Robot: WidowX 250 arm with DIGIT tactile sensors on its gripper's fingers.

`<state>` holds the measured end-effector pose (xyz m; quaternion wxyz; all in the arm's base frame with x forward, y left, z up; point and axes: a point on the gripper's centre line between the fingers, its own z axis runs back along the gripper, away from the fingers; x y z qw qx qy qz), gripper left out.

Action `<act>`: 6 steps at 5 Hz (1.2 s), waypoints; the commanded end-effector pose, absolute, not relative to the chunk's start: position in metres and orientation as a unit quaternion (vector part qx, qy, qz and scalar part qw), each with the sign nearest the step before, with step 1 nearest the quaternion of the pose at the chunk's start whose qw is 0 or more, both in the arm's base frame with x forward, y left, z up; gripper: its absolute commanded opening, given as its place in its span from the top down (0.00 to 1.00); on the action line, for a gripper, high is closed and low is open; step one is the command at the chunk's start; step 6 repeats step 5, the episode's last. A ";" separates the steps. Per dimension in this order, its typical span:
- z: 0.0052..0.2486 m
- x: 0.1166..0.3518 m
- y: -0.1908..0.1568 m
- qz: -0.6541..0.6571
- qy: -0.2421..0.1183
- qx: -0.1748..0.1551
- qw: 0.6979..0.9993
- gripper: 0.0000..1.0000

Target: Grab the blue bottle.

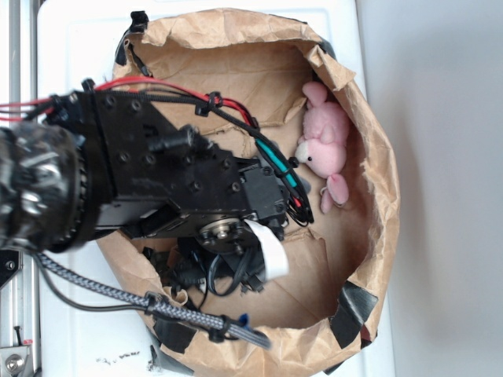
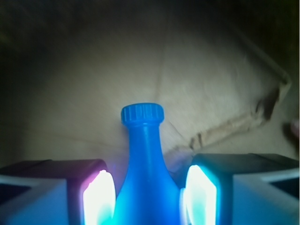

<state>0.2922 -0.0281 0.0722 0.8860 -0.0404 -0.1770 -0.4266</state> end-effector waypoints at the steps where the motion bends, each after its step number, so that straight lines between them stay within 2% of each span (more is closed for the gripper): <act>1: 0.161 0.303 -0.026 -0.391 -0.246 -0.073 0.884 1.00; 3: 0.202 0.293 -0.011 -0.363 -0.260 -0.080 0.891 1.00; 4: 0.215 0.288 -0.003 -0.346 -0.269 -0.077 0.896 1.00; 6: 0.221 0.286 -0.001 -0.346 -0.281 -0.069 0.893 1.00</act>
